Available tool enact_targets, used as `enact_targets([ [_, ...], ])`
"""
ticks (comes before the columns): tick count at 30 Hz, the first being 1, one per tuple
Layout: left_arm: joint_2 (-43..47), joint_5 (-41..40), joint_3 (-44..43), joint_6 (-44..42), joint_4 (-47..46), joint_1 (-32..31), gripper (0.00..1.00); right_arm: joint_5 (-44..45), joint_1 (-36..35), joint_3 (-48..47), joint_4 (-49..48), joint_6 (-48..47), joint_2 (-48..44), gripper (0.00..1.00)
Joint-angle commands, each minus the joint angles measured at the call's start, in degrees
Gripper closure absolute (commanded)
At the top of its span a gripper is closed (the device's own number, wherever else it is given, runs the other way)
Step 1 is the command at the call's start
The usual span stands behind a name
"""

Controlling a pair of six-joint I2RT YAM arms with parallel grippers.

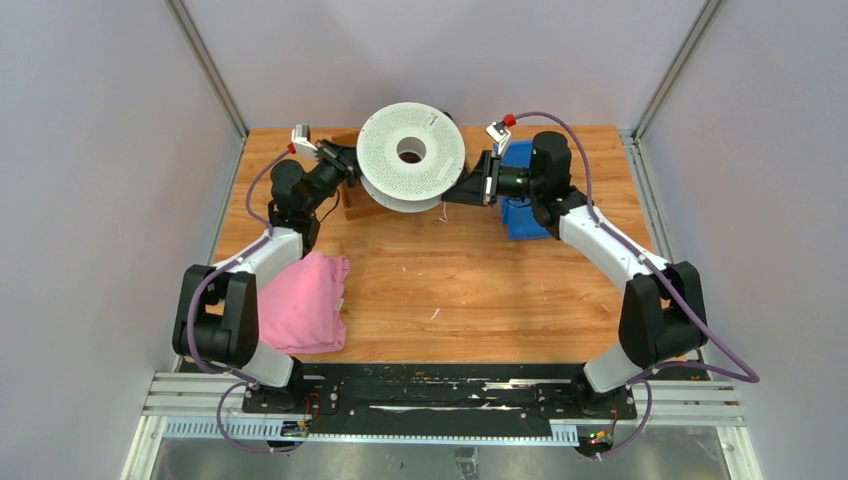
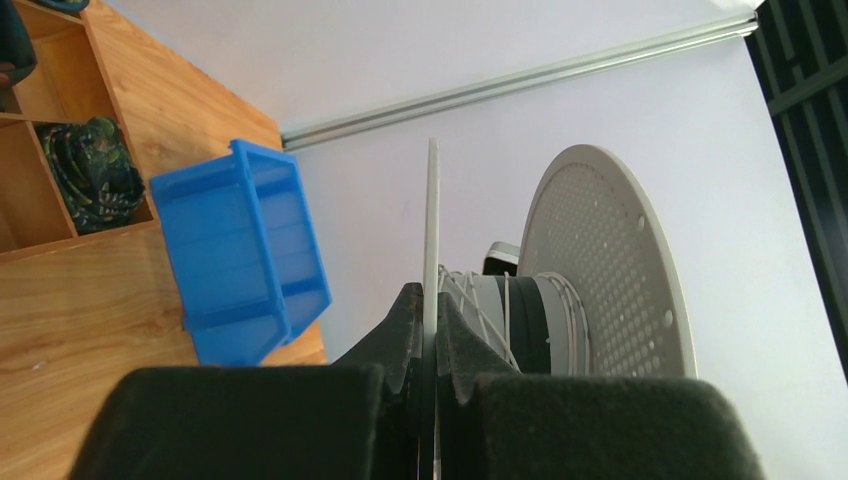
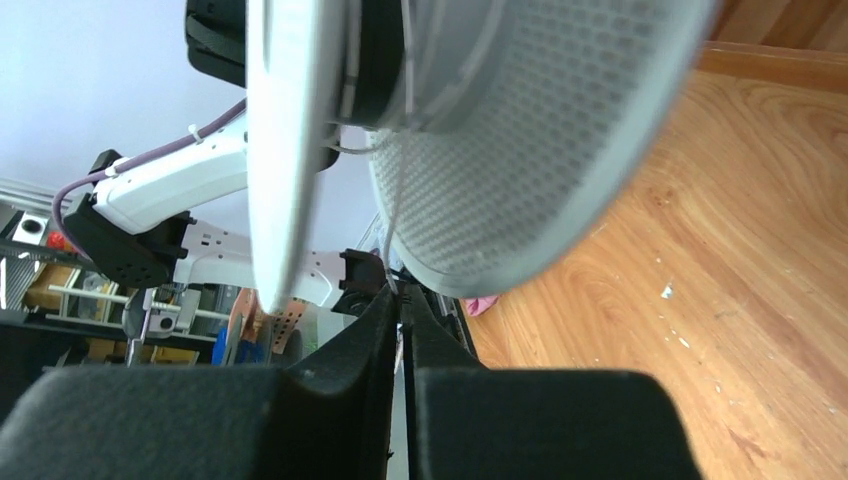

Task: Wrap the cables
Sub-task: Wrap the cable around the cable reel.

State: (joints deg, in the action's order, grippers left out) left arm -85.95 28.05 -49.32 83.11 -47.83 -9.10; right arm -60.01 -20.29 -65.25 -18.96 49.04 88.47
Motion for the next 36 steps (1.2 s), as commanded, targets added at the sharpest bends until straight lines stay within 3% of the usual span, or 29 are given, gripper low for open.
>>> enact_targets([
  [1, 3.3, -2.1, 1.2, 0.6, -3.5, 0.3, 1.0, -0.9, -2.8, -2.7, -2.3, 0.3, 0.2, 0.98],
  [7, 4.0, -4.6, 3.6, 1.3, -1.3, 0.4, 1.0, 2.7, -5.7, -1.6, -6.7, 3.1, 1.7, 0.99],
  [13, 3.4, -4.0, 3.6, 2.0, -0.9, 0.2, 1.0, 6.5, -6.8, 2.8, -24.3, 13.6, 4.4, 0.99],
  [22, 3.1, -4.3, 3.6, 1.9, -1.3, -1.1, 1.0, 13.3, -9.9, 6.7, -41.9, 22.0, 9.3, 0.99],
  [36, 2.8, -3.5, 3.7, -0.2, -4.1, -3.0, 1.0, 16.8, -11.1, 5.4, -47.9, 30.3, 14.2, 0.99],
])
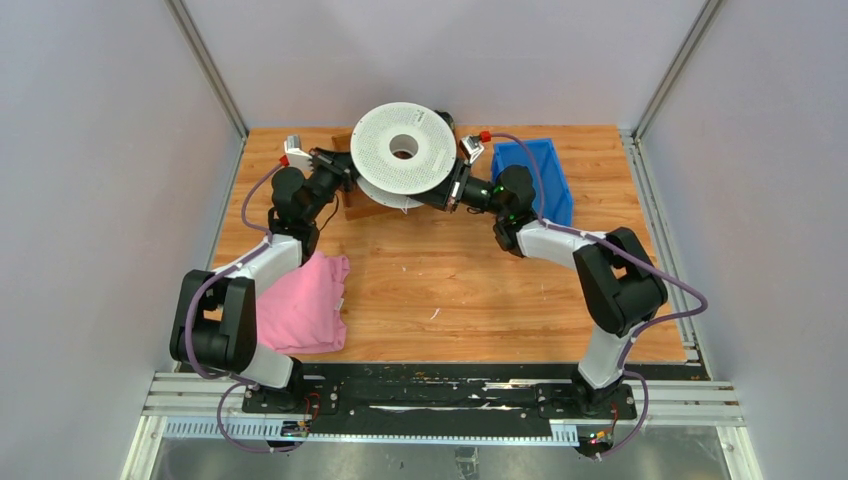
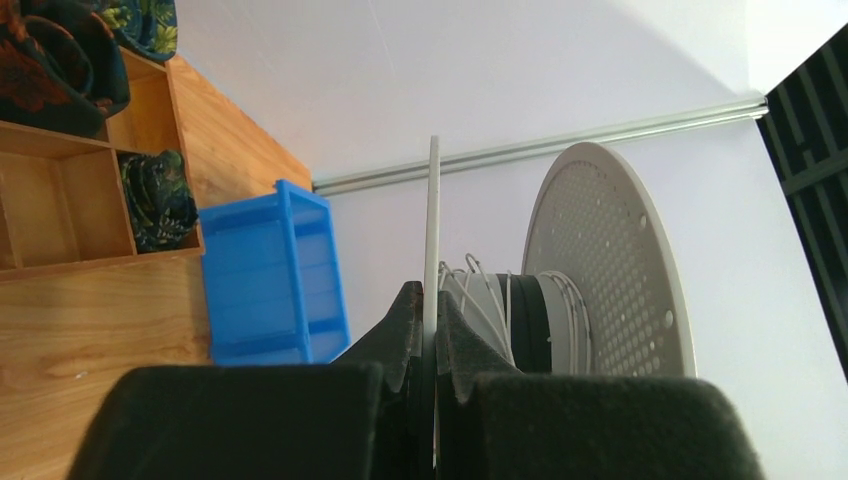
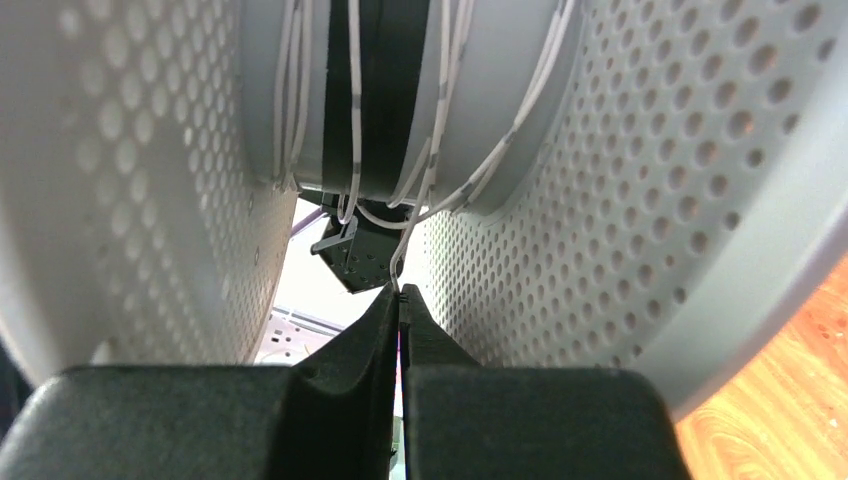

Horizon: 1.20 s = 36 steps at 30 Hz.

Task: Wrap the cables
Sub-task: Wrap the cable around the cable reel.

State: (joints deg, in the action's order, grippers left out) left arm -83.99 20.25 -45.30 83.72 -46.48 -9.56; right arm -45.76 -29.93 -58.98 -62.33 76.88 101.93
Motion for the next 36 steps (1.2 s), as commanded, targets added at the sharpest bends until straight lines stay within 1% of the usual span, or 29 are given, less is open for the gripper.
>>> enact_targets([
  [1, 0.9, 4.3, -0.3, -0.9, -5.7, -2.6, 1.0, 3.0, -1.4, -0.8, -4.7, 3.1, 0.7, 0.97],
  [4, 0.7, 4.3, -0.6, -0.7, -6.4, -2.7, 1.0, 2.9, -1.8, -0.6, -5.1, 4.0, 0.6, 0.86],
  [7, 0.6, 4.2, -0.7, -0.2, -7.0, -2.7, 1.0, 2.6, -1.9, 0.4, -3.9, 3.2, -0.3, 0.8],
  [13, 0.4, 4.1, -0.9, 1.2, -7.6, -2.4, 1.0, 0.1, -0.2, 2.4, 3.3, -3.9, -4.2, 0.69],
  [16, -0.1, 4.3, -0.9, 2.6, -7.8, -1.7, 1.0, -1.2, 1.6, 3.1, 8.1, -7.9, -6.9, 0.58],
  [20, -0.6, 4.9, -1.3, 4.2, -7.9, -0.8, 1.0, -3.2, 3.4, 3.3, 13.8, -12.7, -9.4, 0.49],
  [24, -0.8, 5.3, -1.3, 4.6, -7.8, -0.7, 1.0, -4.4, 4.6, 3.0, 18.6, -16.1, -11.0, 0.45],
  [30, -0.8, 5.6, -1.7, 5.5, -8.2, -0.1, 0.99, -5.7, 6.2, 2.5, 28.6, -24.2, -12.1, 0.45],
  [36, -0.7, 5.7, -1.6, 6.0, -8.5, 0.7, 1.0, -6.7, 10.5, 2.2, 34.5, -28.7, -13.8, 0.43],
])
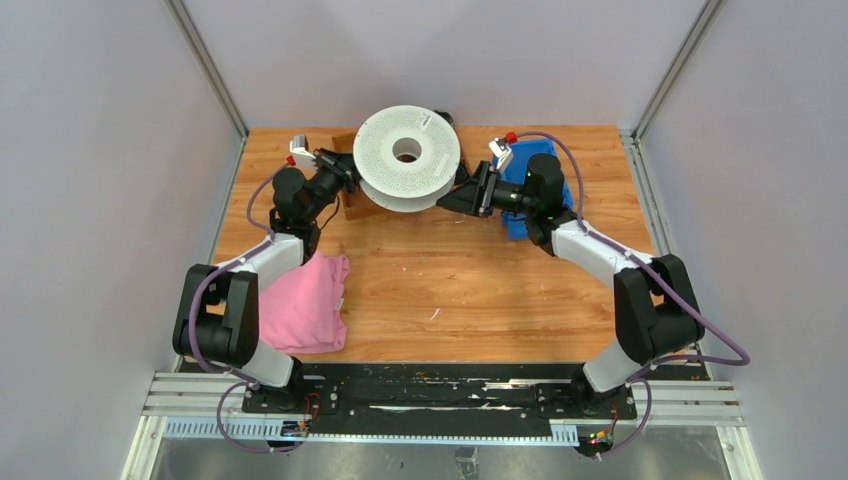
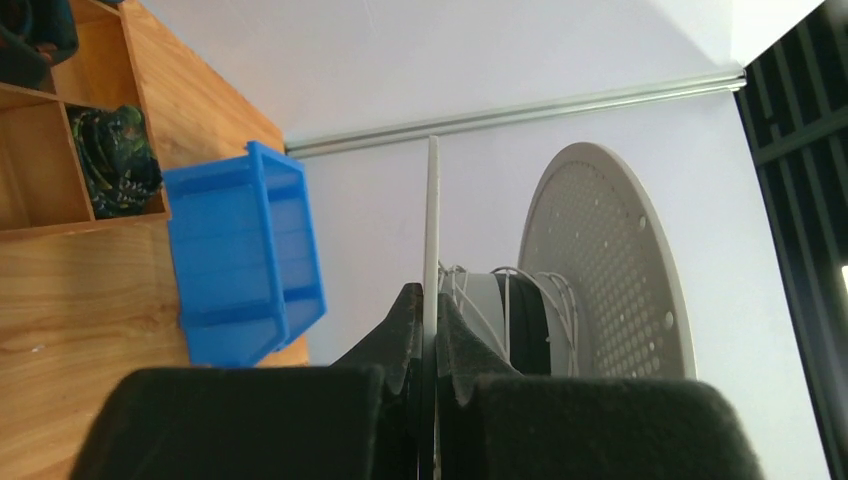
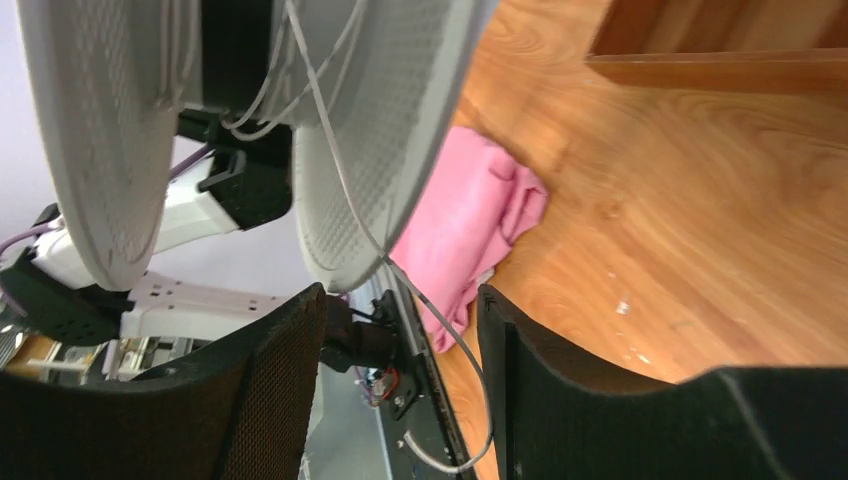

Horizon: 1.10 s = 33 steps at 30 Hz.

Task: Wrap the cables
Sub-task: Wrap the cable around the cable reel.

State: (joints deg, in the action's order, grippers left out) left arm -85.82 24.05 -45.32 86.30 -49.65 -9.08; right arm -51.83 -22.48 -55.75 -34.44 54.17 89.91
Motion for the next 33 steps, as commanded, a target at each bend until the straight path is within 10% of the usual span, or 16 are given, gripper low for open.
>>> enact_targets([
  [1, 1.1, 2.0, -1.7, 3.6, -5.3, 0.3, 1.0, -0.7, 3.5, -1.4, 8.1, -6.9, -2.0, 0.43],
  [15, 1.2, 2.0, -1.8, 3.5, -5.0, 1.1, 1.0, -3.5, 5.2, -2.5, 15.3, -17.4, -4.9, 0.61],
  [23, 1.7, 0.9, -1.8, -1.4, -1.4, 1.5, 1.0, -3.9, 4.5, -3.3, 17.1, -20.8, -7.2, 0.97],
  [33, 1.6, -0.8, -8.7, -13.9, 21.0, 1.5, 1.0, 5.0, -6.0, -10.1, 31.4, -30.4, -4.0, 0.99],
])
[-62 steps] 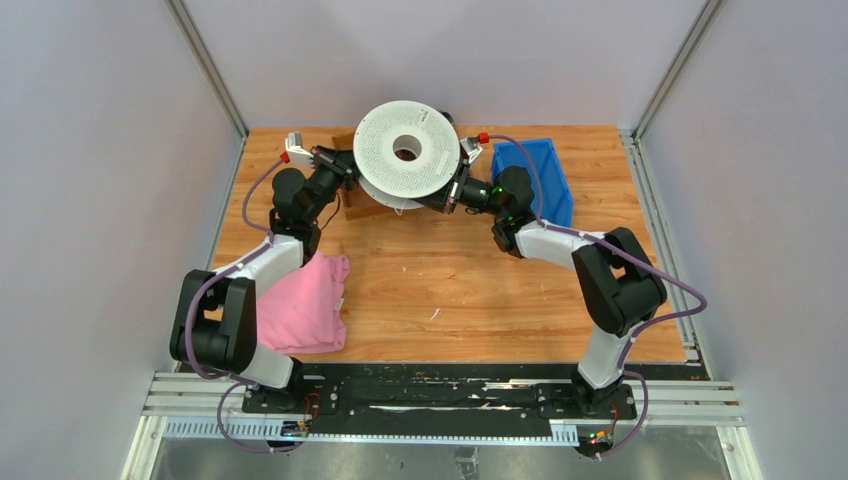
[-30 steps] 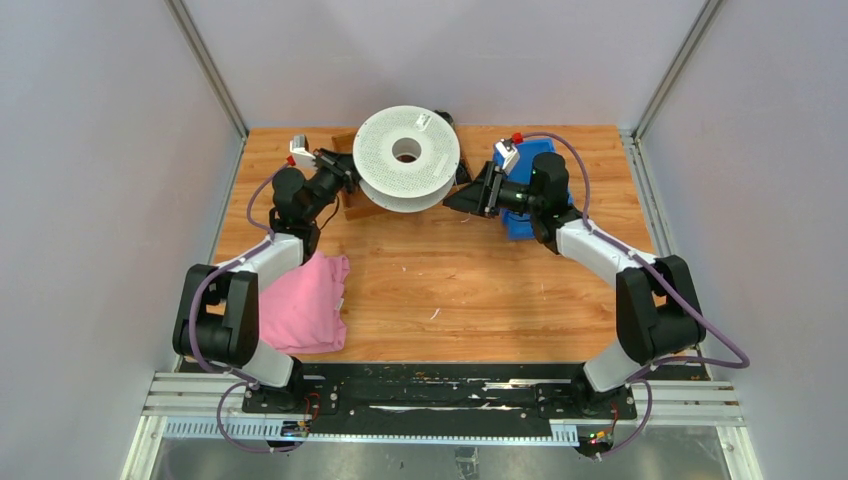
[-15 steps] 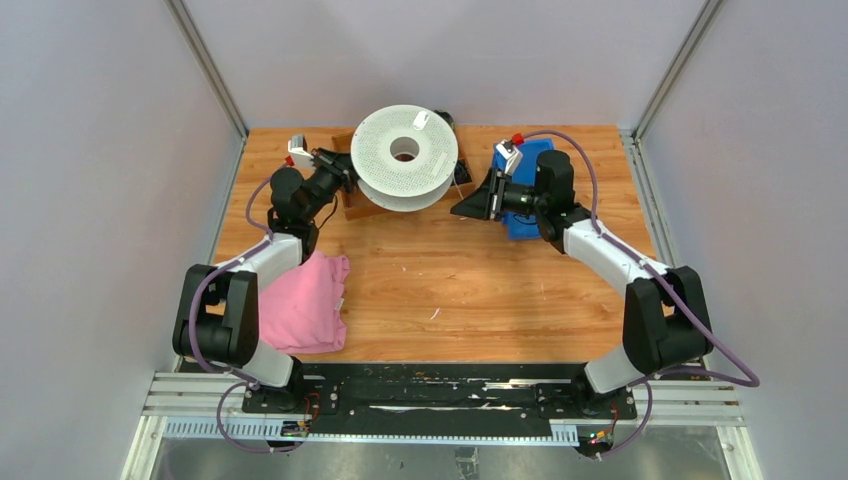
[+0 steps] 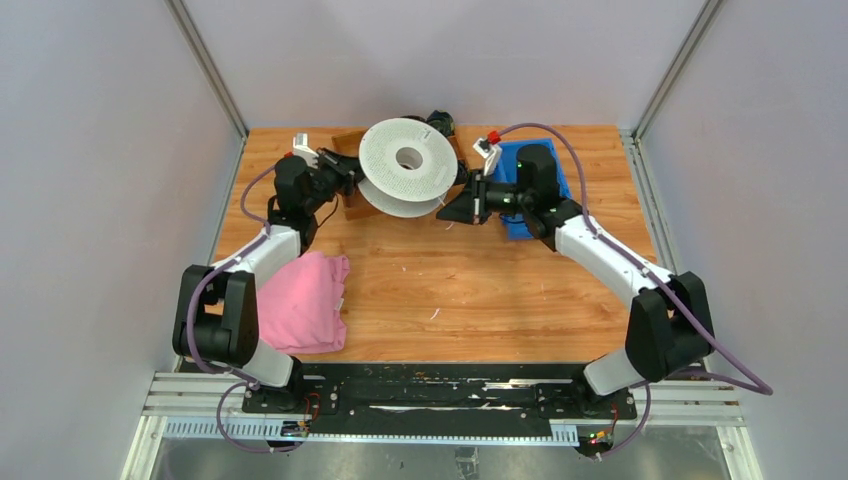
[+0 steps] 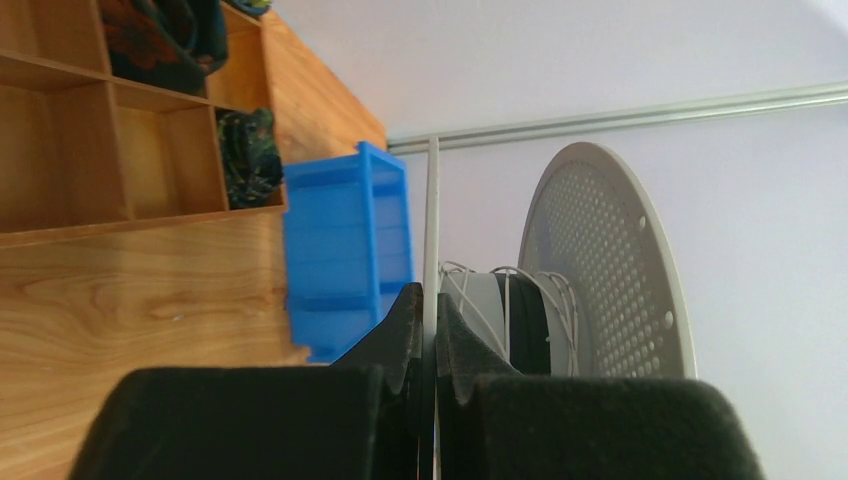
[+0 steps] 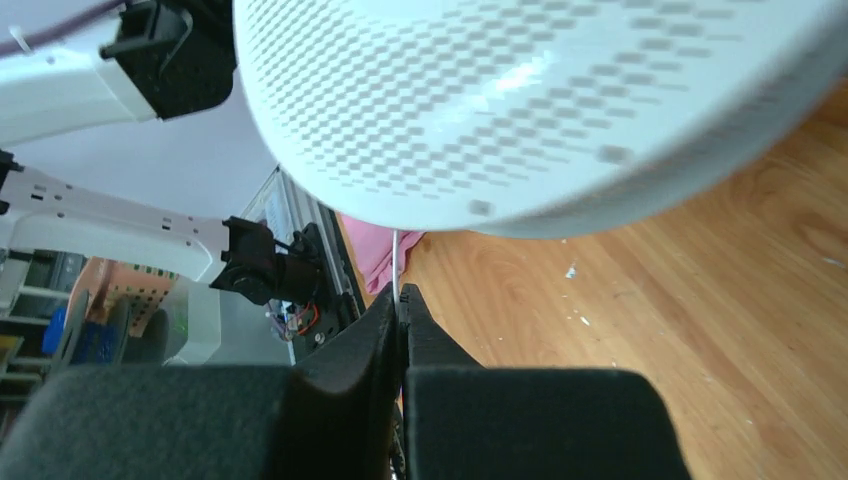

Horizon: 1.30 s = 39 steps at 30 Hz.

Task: Wrap the cables
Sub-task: Wrap the cable around the cable reel.

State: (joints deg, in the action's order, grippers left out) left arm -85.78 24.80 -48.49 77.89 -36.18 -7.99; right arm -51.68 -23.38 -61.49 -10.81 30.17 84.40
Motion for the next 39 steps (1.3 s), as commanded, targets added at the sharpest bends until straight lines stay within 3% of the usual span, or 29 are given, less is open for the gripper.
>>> enact_targets([
  [1, 1.3, -1.8, -6.7, -7.3, 10.3, 0.4, 1.0, 6.4, -6.5, -5.7, 9.9, -8.5, 2.1, 0.99],
  [10, 2.4, -13.3, -18.6, -25.8, 40.2, -1.3, 1.0, 17.8, -16.8, -21.5, 26.5, -19.1, 8.0, 0.99],
  [15, 3.7, -20.6, -22.9, -34.8, 46.5, -4.5, 1.0, 19.7, -20.3, -30.0, 32.4, -21.3, 12.4, 0.99],
  [23, 5.9, -29.6, -26.0, -51.6, 48.4, -11.9, 1.0, 22.0, -21.5, -41.3, 39.0, -25.9, 16.9, 0.99],
  [29, 8.5, -32.0, -23.8, -61.1, 46.1, -16.3, 1.0, 24.6, -21.0, -43.3, 39.2, -28.6, 15.9, 0.99],
  [39, 9.7, -23.9, -21.8, -77.7, 43.2, -19.2, 1.0, 19.5, -18.2, -43.7, 40.1, -35.2, 14.9, 0.99],
])
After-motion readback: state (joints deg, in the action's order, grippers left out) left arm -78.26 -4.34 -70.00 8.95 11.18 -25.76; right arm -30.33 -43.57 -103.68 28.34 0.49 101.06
